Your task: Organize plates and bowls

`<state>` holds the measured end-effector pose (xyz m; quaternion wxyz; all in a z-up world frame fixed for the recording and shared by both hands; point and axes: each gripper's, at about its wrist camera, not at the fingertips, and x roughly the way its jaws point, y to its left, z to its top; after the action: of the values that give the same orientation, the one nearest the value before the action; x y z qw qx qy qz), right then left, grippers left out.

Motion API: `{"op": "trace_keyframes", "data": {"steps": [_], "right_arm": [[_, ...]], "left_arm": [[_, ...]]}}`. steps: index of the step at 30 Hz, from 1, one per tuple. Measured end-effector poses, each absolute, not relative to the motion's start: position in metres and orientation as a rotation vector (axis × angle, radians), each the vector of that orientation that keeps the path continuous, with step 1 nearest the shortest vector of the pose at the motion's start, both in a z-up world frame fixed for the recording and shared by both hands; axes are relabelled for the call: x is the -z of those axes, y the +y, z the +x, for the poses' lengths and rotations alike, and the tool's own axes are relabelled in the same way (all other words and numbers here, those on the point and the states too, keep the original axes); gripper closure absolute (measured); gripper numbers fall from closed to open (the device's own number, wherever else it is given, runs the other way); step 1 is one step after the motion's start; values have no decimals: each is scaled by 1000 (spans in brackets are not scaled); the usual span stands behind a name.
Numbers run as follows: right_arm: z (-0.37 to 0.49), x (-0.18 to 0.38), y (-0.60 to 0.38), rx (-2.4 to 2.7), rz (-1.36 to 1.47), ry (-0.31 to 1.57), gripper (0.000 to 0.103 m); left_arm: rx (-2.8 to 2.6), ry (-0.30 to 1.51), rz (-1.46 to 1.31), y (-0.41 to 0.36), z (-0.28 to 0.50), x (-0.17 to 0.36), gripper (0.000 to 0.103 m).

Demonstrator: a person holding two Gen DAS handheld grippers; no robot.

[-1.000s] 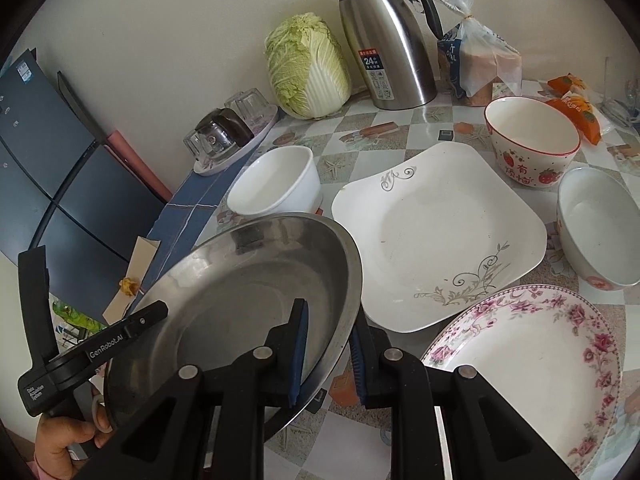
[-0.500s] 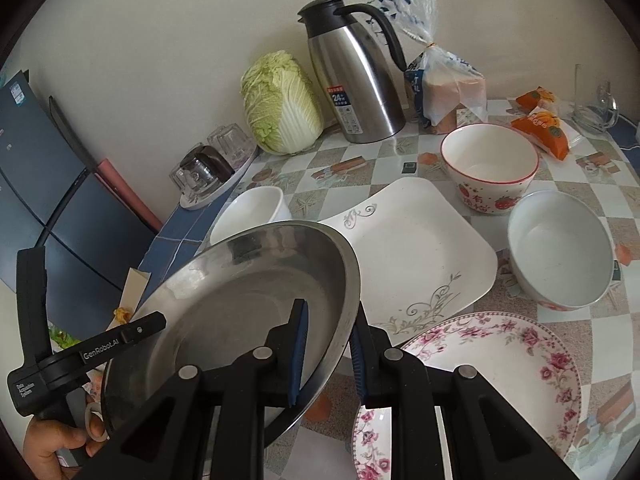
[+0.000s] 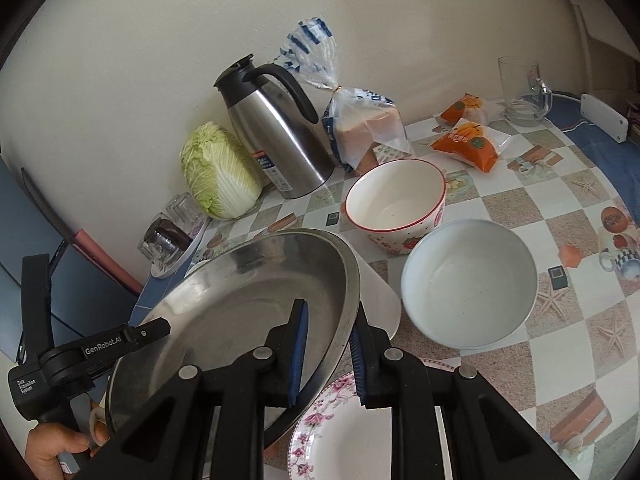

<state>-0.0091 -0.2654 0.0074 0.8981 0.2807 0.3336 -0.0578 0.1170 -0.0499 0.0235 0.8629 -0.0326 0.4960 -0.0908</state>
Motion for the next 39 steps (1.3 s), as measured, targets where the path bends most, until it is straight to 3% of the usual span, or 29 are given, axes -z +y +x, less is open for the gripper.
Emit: {"op": "trace_keyframes", "data": {"steps": [39], "right_arm": [[46,33,-269,171,517,829,79]], "left_arm": [[226,1117,-244,-43,163,16,68]]}}
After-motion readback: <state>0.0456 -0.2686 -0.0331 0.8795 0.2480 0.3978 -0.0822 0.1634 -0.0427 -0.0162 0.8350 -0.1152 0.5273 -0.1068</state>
